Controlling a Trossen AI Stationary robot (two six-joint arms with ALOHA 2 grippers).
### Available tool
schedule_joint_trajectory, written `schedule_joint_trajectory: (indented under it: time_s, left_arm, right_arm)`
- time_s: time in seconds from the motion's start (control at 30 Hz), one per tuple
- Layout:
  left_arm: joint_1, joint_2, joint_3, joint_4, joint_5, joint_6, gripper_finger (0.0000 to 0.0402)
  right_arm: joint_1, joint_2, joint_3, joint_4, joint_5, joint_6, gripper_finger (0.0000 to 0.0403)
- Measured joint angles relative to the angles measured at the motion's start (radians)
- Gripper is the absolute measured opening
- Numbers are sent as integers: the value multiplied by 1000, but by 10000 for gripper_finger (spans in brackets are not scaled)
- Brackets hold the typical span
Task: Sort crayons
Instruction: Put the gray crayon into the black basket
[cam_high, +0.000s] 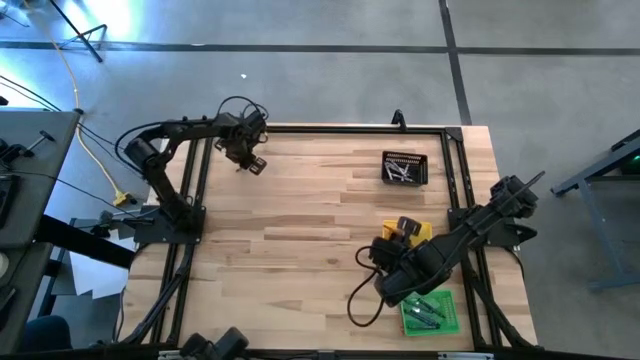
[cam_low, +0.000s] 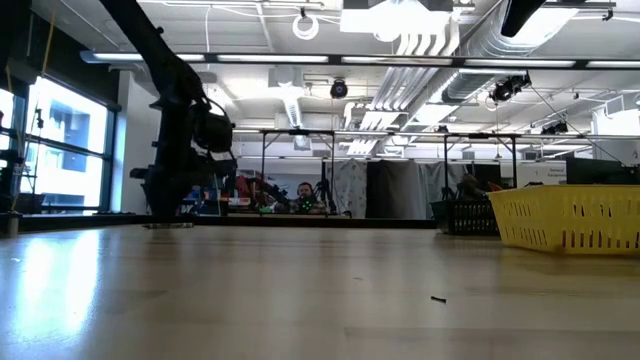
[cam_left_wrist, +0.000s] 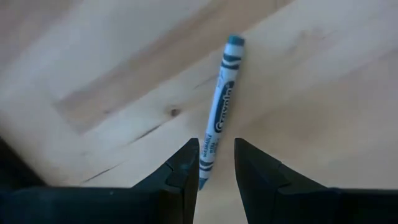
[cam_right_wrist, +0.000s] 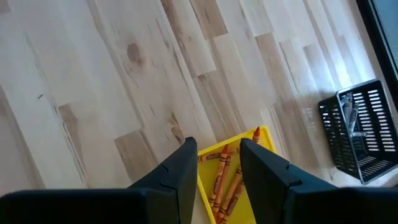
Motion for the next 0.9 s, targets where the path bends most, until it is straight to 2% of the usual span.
schedule_joint_trajectory:
  time_s: [0.23, 0.4, 0.67, 0.9]
  left_arm:
    - [-1, 101, 9, -12, 20, 21, 87]
    - [-12, 114, 23, -24, 9, 26, 84]
    - [-1, 84, 29, -32, 21, -7, 7]
    - [-19, 78, 28, -60, 24, -28, 2]
  right_arm:
    - [-26, 0, 0, -3, -3, -18, 114]
    - [-31, 0, 0, -7, -8, -18, 114]
    - [-30, 0, 0, -7, -9, -18, 114]
    - [-30, 0, 0, -15, -31, -18, 114]
